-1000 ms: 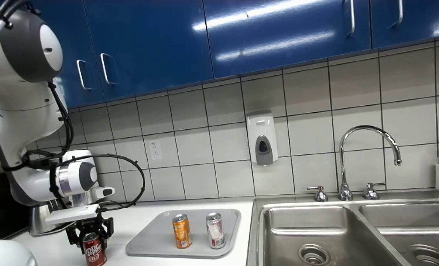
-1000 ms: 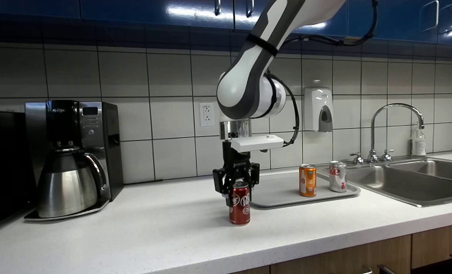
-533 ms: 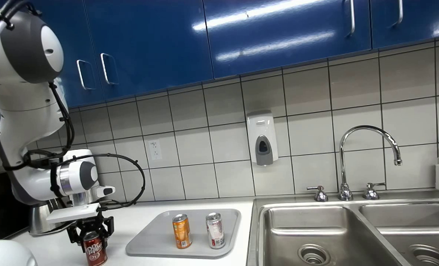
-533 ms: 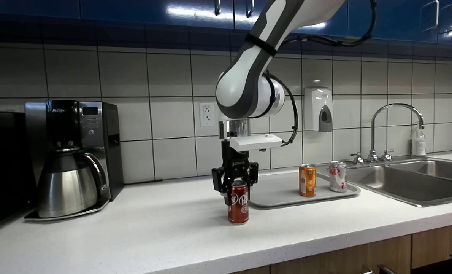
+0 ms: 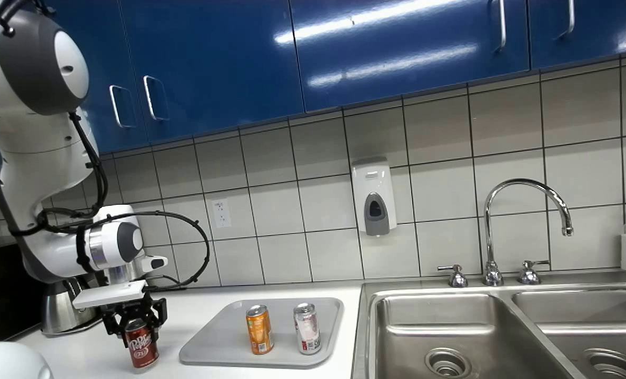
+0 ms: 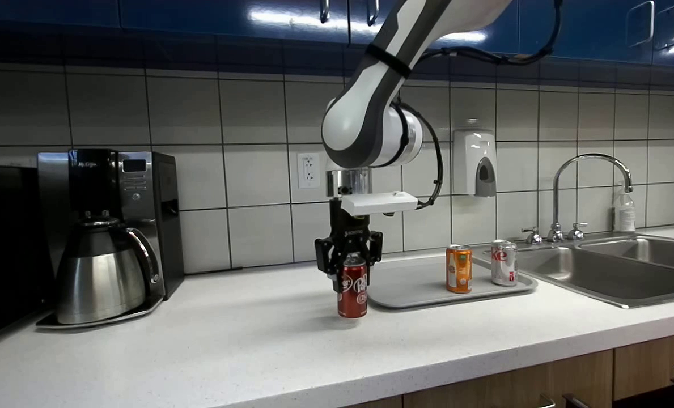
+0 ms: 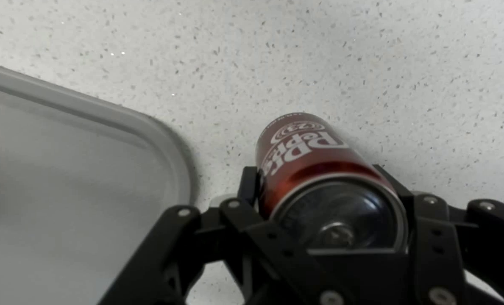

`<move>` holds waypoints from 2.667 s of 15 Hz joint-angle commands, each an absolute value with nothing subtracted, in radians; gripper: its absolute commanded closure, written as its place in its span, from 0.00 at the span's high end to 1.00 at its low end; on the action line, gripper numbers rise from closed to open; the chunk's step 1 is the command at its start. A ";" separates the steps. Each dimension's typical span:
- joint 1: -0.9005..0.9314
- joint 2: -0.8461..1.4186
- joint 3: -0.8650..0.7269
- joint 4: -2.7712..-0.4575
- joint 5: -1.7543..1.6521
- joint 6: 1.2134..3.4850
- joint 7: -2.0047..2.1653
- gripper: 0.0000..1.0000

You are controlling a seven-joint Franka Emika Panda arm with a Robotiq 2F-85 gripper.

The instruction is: Put all three cans on the grey tray

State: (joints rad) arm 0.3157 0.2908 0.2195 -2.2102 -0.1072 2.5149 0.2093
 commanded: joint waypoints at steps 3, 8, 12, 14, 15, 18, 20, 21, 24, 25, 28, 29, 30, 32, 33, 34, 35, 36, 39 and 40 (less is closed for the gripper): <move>0.317 0.227 0.177 -2.210 -0.151 2.451 0.243 0.40; 0.308 0.214 0.140 -2.203 -0.188 2.418 0.267 0.40; 0.299 0.221 0.110 -2.196 -0.214 2.396 0.296 0.40; 0.294 0.227 0.095 -2.190 -0.228 2.388 0.314 0.40; 0.291 0.230 0.089 -2.187 -0.233 2.385 0.322 0.40; 0.280 0.243 0.071 -2.173 -0.235 2.374 0.337 0.40; 0.271 0.255 0.066 -2.162 -0.222 2.370 0.347 0.40; 0.268 0.262 0.064 -2.156 -0.216 2.369 0.352 0.40; 0.257 0.290 0.057 -2.141 -0.199 2.374 0.366 0.40; 0.255 0.298 0.055 -2.136 -0.195 2.375 0.371 0.40; 0.250 0.323 0.051 -2.120 -0.182 2.382 0.387 0.40; 0.250 0.330 0.049 -2.115 -0.179 2.382 0.392 0.40; 0.250 0.337 0.047 -2.109 -0.177 2.381 0.395 0.40; 0.250 0.349 0.043 -2.101 -0.173 2.382 0.400 0.40; 0.251 0.354 0.043 -2.097 -0.170 2.381 0.400 0.40; 0.252 0.359 0.041 -2.094 -0.169 2.380 0.403 0.90; 0.253 0.363 0.040 -2.093 -0.169 2.380 0.404 0.91; 0.253 0.364 0.038 -2.090 -0.169 2.382 0.407 0.97; 0.254 0.363 0.036 -2.089 -0.169 2.384 0.413 1.00; 0.254 0.361 0.036 -2.090 -0.170 2.384 0.414 1.00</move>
